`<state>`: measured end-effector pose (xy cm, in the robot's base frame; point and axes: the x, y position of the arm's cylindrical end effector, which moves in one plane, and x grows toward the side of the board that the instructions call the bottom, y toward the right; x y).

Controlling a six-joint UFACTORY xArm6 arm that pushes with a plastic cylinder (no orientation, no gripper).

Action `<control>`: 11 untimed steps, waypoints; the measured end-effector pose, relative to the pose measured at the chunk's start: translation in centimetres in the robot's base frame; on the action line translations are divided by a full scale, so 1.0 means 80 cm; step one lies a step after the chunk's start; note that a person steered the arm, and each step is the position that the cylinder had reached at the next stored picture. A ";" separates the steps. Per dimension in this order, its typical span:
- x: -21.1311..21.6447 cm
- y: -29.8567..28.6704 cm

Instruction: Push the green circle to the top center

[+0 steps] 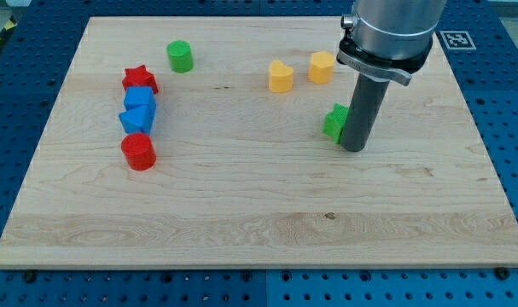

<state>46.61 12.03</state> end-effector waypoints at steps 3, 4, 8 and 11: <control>-0.027 -0.001; -0.002 -0.013; -0.125 -0.288; -0.208 -0.353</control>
<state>29.99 -16.24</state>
